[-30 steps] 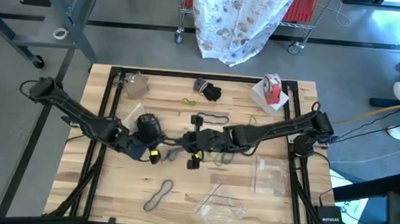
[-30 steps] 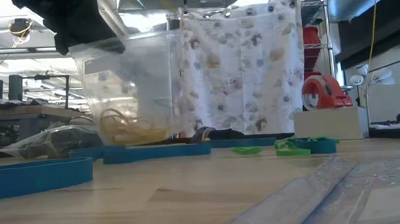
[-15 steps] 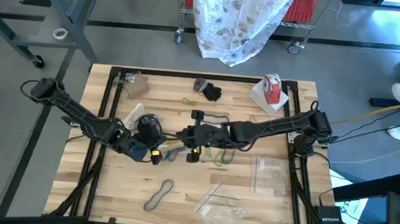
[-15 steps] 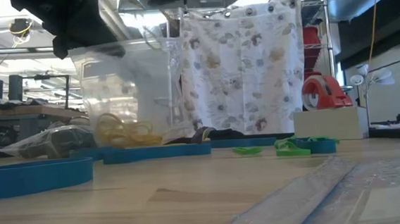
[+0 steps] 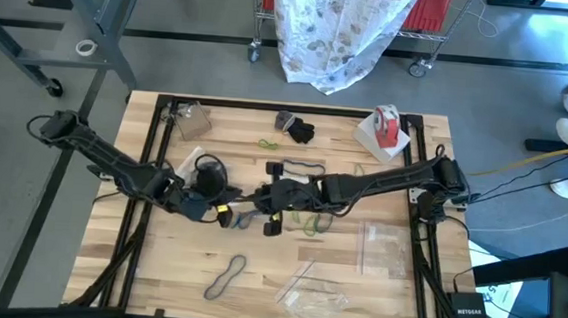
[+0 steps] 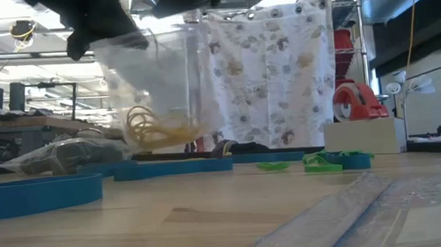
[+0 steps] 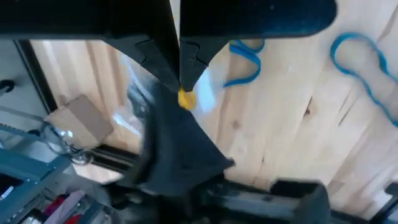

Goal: Sort rubber bands
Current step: Put the yellow rubber band into the transparent zip bag

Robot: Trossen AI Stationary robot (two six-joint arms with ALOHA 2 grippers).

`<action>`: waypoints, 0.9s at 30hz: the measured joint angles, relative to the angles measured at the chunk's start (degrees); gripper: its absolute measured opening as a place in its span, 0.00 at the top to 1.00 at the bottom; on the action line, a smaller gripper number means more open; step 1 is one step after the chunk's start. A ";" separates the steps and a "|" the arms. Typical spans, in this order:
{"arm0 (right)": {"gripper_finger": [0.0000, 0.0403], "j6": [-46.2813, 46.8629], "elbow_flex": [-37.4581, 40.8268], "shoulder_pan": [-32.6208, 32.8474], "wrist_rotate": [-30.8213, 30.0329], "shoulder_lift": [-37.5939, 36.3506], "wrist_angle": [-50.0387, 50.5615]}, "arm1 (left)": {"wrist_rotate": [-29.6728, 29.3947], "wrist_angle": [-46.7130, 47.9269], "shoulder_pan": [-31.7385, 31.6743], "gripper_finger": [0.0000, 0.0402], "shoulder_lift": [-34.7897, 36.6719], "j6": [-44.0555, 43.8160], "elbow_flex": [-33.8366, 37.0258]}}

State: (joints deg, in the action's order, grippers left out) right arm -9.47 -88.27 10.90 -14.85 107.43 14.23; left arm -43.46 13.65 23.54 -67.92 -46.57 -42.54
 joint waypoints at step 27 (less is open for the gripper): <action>0.63 9.21 -3.19 -1.92 -0.66 -2.64 11.40 | 0.26 1.26 -0.08 1.00 -0.04 3.88 -0.01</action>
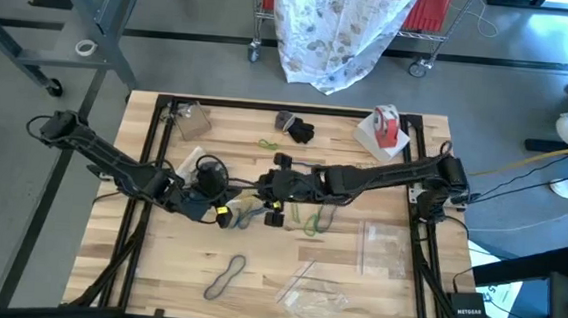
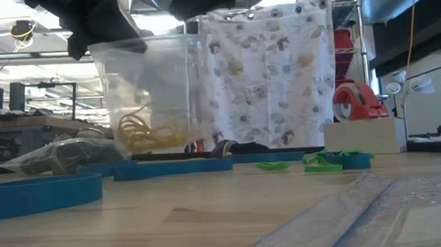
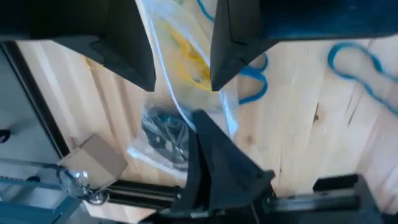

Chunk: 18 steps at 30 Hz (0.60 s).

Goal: Sort rubber bands
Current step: Put the yellow rubber band into the transparent zip bag

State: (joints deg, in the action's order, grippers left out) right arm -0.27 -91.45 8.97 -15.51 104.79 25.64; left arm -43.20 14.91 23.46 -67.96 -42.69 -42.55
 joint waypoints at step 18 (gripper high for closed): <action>0.69 15.43 14.22 -2.71 -6.08 -3.39 6.84 | 0.68 13.83 4.66 1.00 -0.02 2.27 -0.01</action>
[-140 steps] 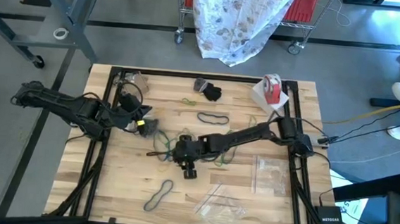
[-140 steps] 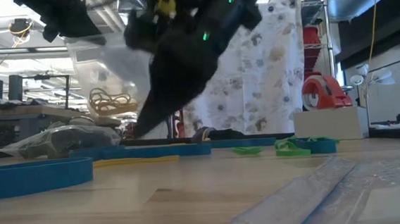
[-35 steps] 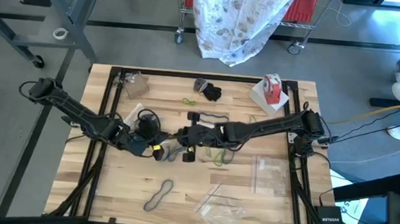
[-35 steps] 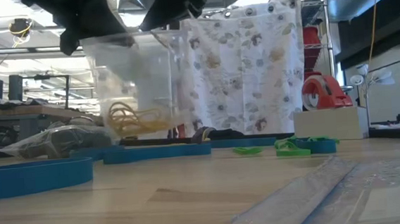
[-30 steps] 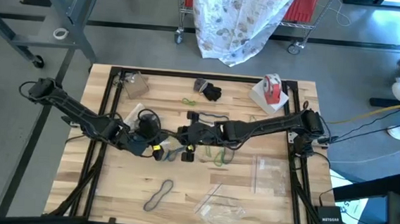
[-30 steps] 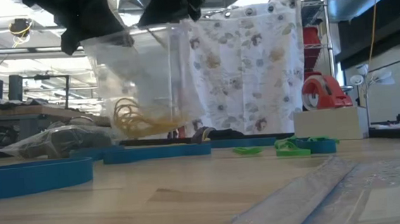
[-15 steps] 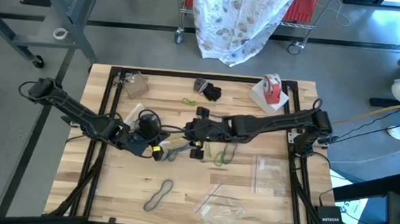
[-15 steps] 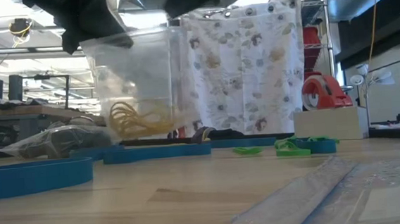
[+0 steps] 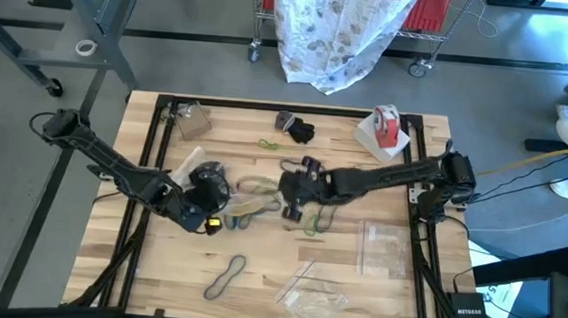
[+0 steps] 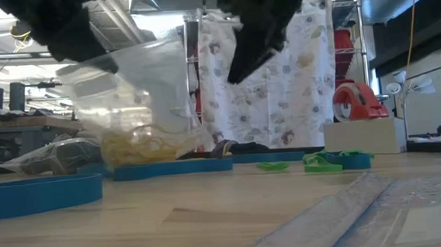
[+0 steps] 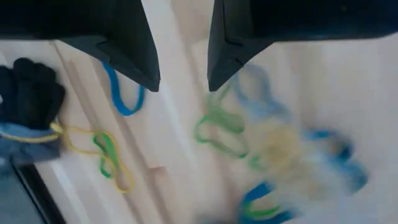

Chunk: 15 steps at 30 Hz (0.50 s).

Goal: Sort rubber bands
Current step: Put the yellow rubber band into the transparent zip bag

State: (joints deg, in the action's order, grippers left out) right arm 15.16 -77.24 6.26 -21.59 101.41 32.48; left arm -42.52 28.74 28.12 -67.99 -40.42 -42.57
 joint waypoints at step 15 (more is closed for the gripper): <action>0.69 3.08 -0.32 -24.53 20.23 9.51 -15.69 | -0.06 1.84 -4.23 1.00 0.00 1.11 -0.02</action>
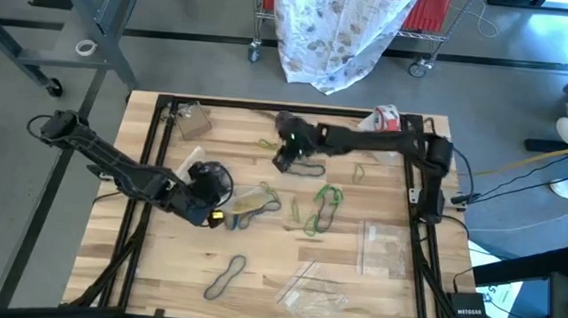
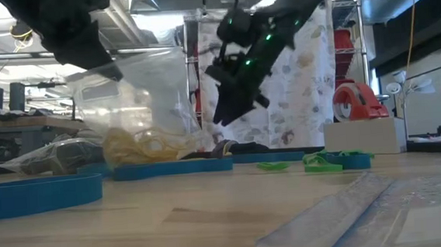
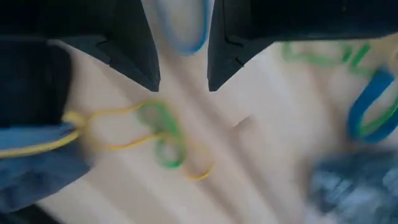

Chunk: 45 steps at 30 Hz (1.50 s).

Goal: Sort rubber bands
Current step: Put the yellow rubber band into the transparent zip bag

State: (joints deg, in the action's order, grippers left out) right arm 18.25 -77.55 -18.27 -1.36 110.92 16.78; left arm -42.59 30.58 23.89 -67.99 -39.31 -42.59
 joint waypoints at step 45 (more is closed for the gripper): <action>0.69 -4.96 -37.86 25.90 -14.06 10.73 46.13 | 3.02 -3.56 6.63 1.00 -0.39 11.27 -0.07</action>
State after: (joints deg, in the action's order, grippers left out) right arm 13.29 -115.42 7.63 -15.42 121.64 62.92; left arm -39.57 27.02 30.53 -68.38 -28.04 -42.65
